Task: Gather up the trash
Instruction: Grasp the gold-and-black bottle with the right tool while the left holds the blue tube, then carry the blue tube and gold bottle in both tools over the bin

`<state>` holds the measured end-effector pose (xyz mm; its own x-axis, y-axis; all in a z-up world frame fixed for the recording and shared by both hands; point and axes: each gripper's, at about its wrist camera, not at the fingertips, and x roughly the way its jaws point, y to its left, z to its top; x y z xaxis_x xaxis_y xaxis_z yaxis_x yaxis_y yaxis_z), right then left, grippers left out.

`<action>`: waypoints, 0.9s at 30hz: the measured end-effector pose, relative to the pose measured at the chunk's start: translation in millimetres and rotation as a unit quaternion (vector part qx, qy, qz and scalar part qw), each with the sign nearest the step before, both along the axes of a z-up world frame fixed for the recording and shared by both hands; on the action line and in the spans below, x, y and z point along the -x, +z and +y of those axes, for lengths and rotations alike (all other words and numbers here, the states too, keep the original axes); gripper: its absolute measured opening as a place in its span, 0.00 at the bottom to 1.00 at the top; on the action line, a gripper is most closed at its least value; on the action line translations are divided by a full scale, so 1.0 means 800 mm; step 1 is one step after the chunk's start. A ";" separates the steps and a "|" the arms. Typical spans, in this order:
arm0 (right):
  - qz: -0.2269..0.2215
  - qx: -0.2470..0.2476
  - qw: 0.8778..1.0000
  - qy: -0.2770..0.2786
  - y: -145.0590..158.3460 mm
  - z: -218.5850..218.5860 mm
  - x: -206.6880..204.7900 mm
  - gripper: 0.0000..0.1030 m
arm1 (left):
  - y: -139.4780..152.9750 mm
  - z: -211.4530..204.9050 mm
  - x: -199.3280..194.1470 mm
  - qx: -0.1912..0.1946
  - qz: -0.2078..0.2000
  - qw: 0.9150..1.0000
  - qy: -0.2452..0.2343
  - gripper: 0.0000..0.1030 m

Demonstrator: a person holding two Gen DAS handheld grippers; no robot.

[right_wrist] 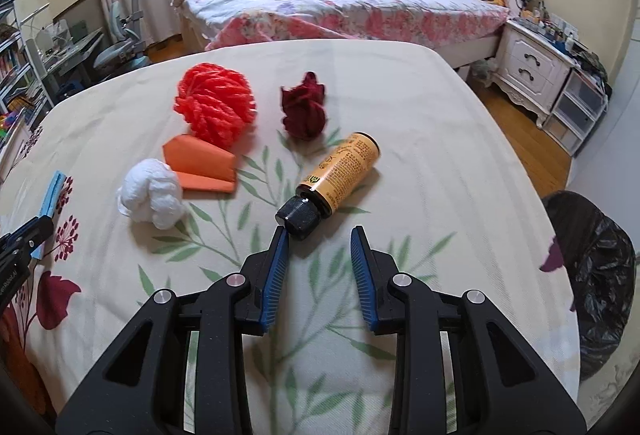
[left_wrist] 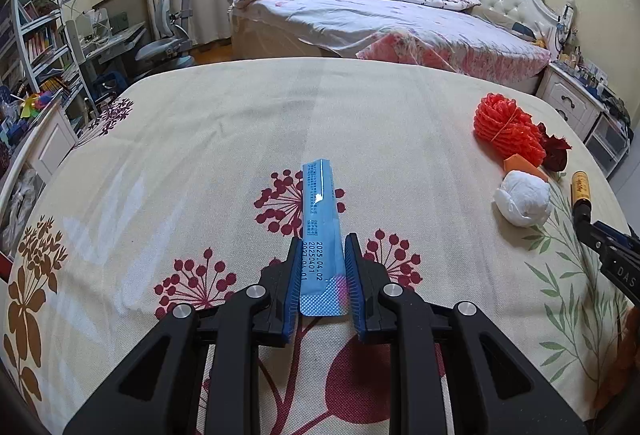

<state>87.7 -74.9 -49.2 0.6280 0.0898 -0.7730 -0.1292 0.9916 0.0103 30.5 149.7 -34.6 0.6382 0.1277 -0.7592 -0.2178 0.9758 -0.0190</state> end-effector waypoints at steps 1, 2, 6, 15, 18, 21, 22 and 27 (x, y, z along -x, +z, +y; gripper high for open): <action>0.002 -0.003 1.000 -0.002 0.000 -0.003 0.001 0.38 | 0.000 0.000 0.000 0.001 0.000 1.000 -0.001 0.22; 0.001 -0.007 1.000 -0.005 0.002 -0.005 0.002 0.46 | 0.000 0.001 0.000 0.001 -0.001 1.000 -0.001 0.22; -0.010 -0.015 1.000 -0.010 0.010 -0.006 0.002 0.57 | 0.001 0.003 0.000 0.000 -0.003 1.000 0.000 0.22; -0.014 -0.005 0.999 -0.038 0.006 -0.004 -0.036 0.60 | 0.000 0.008 -0.002 0.004 -0.001 1.000 0.001 0.22; -0.004 -0.004 0.999 -0.037 0.000 -0.006 -0.041 0.44 | -0.001 0.009 -0.003 0.006 -0.001 1.000 -0.001 0.22; -0.002 -0.006 0.999 -0.032 -0.001 -0.007 -0.037 0.33 | -0.002 0.009 -0.003 0.008 0.002 1.000 -0.002 0.22; -0.003 -0.005 1.000 -0.031 -0.001 -0.008 -0.036 0.28 | -0.002 0.009 -0.003 0.009 0.002 1.000 -0.002 0.22; -0.003 -0.003 1.000 -0.024 -0.001 -0.011 -0.027 0.23 | -0.001 0.008 -0.003 0.007 0.000 1.000 -0.004 0.22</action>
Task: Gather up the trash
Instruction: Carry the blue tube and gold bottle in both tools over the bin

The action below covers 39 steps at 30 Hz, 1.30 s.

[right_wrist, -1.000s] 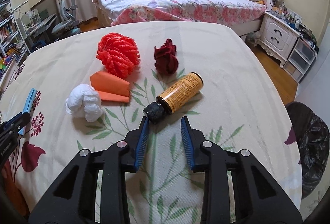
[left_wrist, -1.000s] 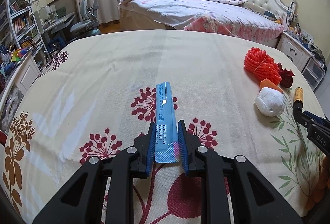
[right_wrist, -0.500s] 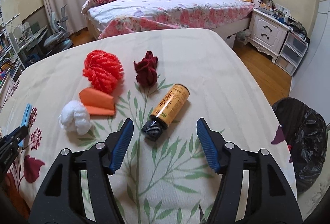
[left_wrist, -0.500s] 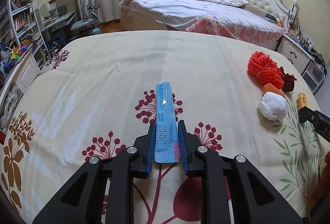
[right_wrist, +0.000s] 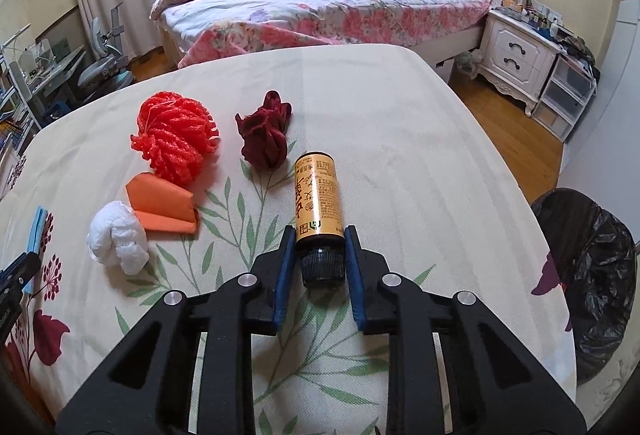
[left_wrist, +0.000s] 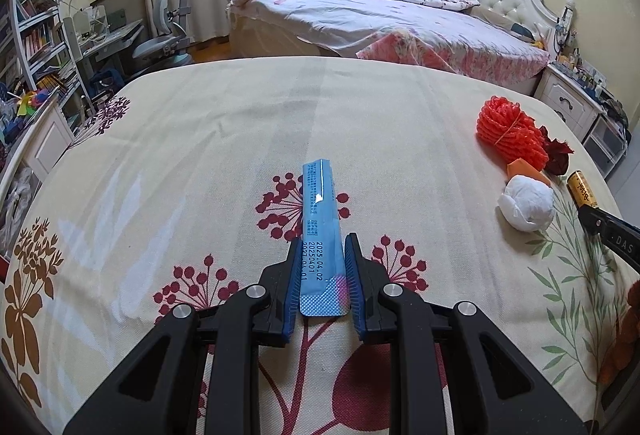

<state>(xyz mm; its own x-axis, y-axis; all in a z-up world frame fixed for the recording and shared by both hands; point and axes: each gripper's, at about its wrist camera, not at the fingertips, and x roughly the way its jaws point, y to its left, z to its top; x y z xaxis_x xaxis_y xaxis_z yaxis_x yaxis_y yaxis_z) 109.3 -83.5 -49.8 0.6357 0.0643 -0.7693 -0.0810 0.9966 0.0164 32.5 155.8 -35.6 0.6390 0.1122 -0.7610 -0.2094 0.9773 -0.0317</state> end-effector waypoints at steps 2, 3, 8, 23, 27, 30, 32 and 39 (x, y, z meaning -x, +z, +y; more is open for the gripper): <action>0.000 0.002 1.000 0.004 0.000 0.000 0.005 0.23 | 0.001 -0.001 0.001 -0.001 -0.001 1.000 0.000 0.22; 0.000 0.003 1.000 0.006 0.000 0.000 0.007 0.23 | 0.001 -0.001 0.001 -0.001 -0.002 1.000 0.000 0.22; 0.000 0.005 1.000 0.016 0.000 0.000 0.023 0.23 | 0.003 -0.005 0.005 0.002 -0.005 1.000 -0.003 0.22; -0.006 -0.015 1.000 0.019 0.003 -0.030 0.064 0.23 | 0.015 -0.052 0.025 -0.003 -0.020 0.999 -0.032 0.22; -0.013 -0.021 1.000 0.007 0.006 -0.048 0.072 0.23 | 0.022 -0.081 0.027 -0.008 -0.025 0.998 -0.054 0.22; -0.019 -0.024 1.000 -0.005 0.011 -0.065 0.075 0.23 | 0.026 -0.107 0.028 -0.010 -0.031 0.997 -0.074 0.22; -0.026 -0.024 0.999 -0.017 0.015 -0.080 0.079 0.23 | 0.029 -0.129 0.028 -0.012 -0.035 0.995 -0.091 0.22; -0.042 -0.023 0.997 -0.066 0.024 -0.137 0.092 0.23 | 0.036 -0.200 0.020 -0.013 -0.045 0.987 -0.153 0.22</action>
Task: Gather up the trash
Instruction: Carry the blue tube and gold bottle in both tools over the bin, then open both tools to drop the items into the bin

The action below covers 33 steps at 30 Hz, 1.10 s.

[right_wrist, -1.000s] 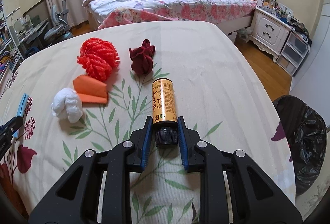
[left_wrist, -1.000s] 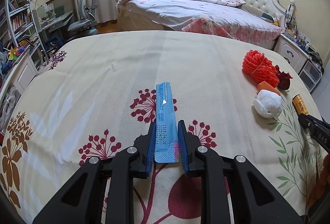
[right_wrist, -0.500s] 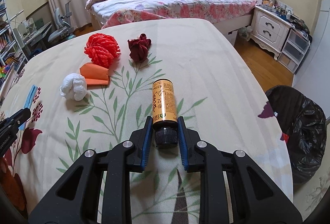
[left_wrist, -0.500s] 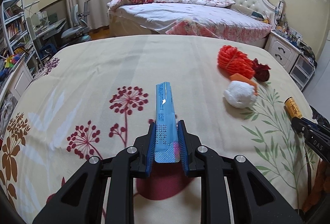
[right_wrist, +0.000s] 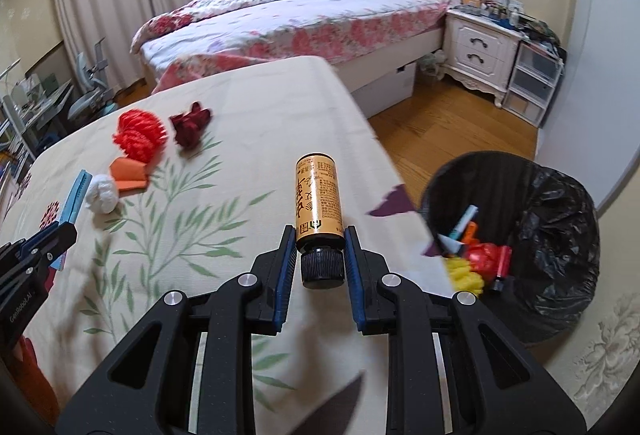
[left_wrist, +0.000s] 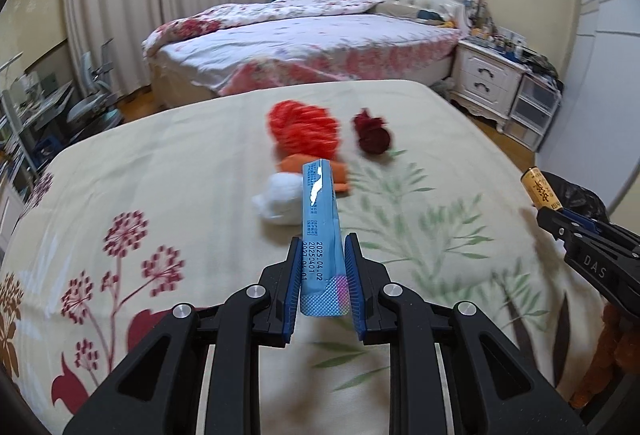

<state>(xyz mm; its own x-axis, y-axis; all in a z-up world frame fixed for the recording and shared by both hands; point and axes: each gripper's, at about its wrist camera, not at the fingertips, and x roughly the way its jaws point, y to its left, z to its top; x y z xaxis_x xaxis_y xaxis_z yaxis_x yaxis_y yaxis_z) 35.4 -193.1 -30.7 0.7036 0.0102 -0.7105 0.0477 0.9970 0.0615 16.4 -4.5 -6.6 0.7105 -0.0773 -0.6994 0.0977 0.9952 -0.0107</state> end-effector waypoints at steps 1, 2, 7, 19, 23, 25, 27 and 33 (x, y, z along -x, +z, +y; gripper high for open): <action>-0.002 0.001 1.000 -0.009 0.001 -0.010 0.002 0.23 | 0.001 -0.010 0.000 -0.001 -0.001 1.000 -0.008 0.22; -0.004 0.001 1.000 -0.016 0.001 -0.018 0.004 0.23 | 0.002 -0.020 -0.001 -0.001 -0.003 1.000 -0.017 0.22; -0.011 0.007 0.998 -0.063 0.003 -0.067 0.010 0.23 | 0.004 -0.074 -0.007 -0.001 -0.006 0.998 -0.060 0.22; -0.019 0.028 0.986 -0.166 -0.001 -0.161 0.018 0.23 | 0.007 -0.197 -0.029 -0.003 -0.016 0.988 -0.155 0.22; -0.017 0.027 0.983 -0.183 -0.007 -0.180 0.019 0.23 | 0.006 -0.235 -0.035 -0.008 -0.018 0.983 -0.181 0.22; -0.017 0.024 0.981 -0.192 -0.009 -0.189 0.018 0.23 | 0.004 -0.254 -0.037 -0.015 -0.020 0.981 -0.193 0.22; -0.017 0.022 0.980 -0.199 -0.010 -0.196 0.017 0.23 | 0.000 -0.270 -0.038 -0.020 -0.017 0.979 -0.203 0.22; -0.013 0.020 0.975 -0.221 -0.019 -0.218 0.013 0.23 | -0.011 -0.301 -0.054 -0.034 -0.016 0.976 -0.215 0.22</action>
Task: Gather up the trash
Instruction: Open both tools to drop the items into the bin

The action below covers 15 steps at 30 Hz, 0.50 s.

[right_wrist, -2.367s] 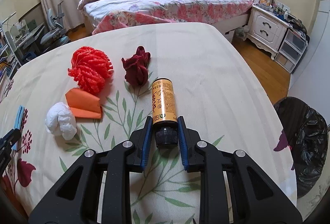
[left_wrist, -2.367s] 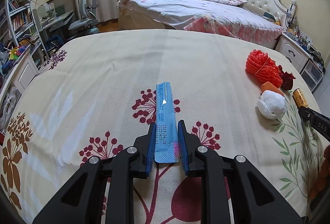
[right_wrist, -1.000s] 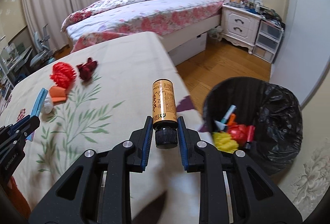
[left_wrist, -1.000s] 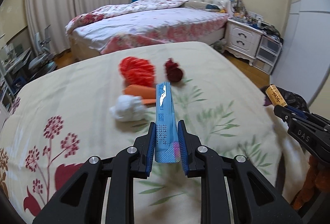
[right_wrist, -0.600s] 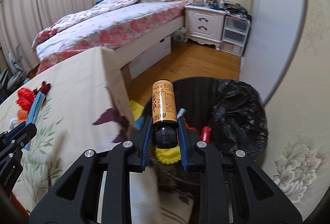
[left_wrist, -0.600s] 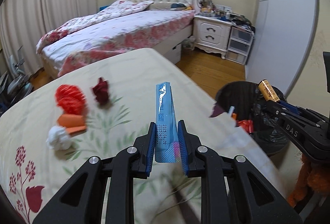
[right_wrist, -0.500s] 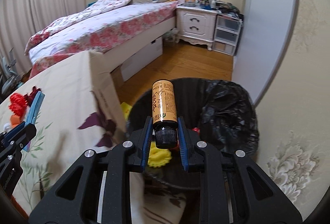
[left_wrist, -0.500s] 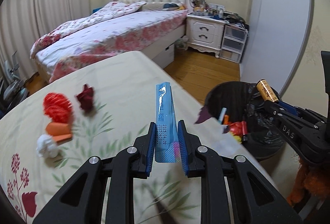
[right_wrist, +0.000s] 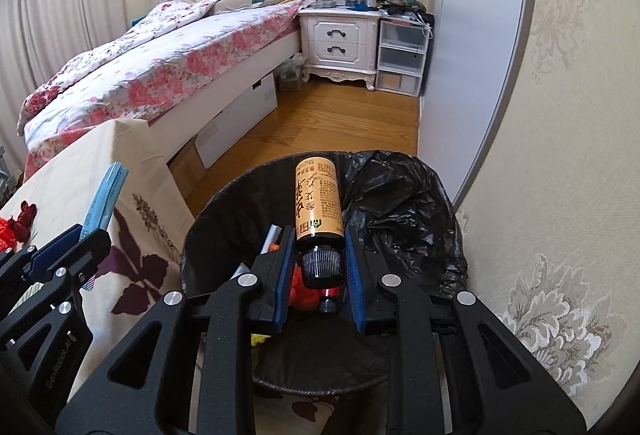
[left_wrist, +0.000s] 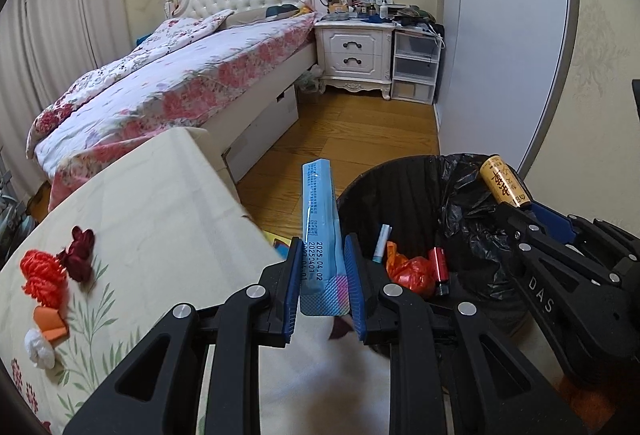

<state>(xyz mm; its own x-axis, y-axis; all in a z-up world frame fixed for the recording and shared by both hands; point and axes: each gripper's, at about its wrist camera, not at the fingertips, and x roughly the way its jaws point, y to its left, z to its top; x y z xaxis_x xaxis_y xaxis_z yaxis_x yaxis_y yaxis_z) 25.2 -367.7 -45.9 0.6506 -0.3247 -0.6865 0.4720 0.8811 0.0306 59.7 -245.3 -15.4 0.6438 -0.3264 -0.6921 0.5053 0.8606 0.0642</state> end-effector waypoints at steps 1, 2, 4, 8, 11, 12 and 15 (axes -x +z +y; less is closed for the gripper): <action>0.001 0.000 1.000 -0.002 0.000 -0.001 -0.001 0.23 | -0.001 -0.004 -0.003 -0.002 -0.001 1.000 0.000 0.22; 0.002 -0.001 1.000 -0.005 -0.002 -0.004 -0.001 0.23 | -0.002 -0.007 -0.005 -0.003 -0.001 1.000 0.000 0.22; 0.003 -0.001 1.000 -0.010 -0.004 -0.008 -0.001 0.23 | -0.005 -0.013 -0.009 -0.006 0.000 1.000 0.001 0.22; 0.003 -0.001 1.000 -0.019 -0.006 -0.016 -0.001 0.23 | -0.009 -0.023 -0.016 -0.011 0.000 1.000 -0.002 0.22; 0.003 -0.001 1.000 -0.026 -0.007 -0.020 -0.001 0.23 | -0.012 -0.030 -0.018 -0.014 0.000 1.000 -0.004 0.22; 0.003 0.000 1.000 -0.028 -0.007 -0.020 -0.002 0.23 | -0.013 -0.032 -0.018 -0.015 0.000 1.000 -0.005 0.22; 0.000 0.000 0.999 -0.036 -0.008 -0.022 -0.001 0.24 | -0.014 -0.037 -0.017 -0.016 -0.002 1.000 -0.007 0.22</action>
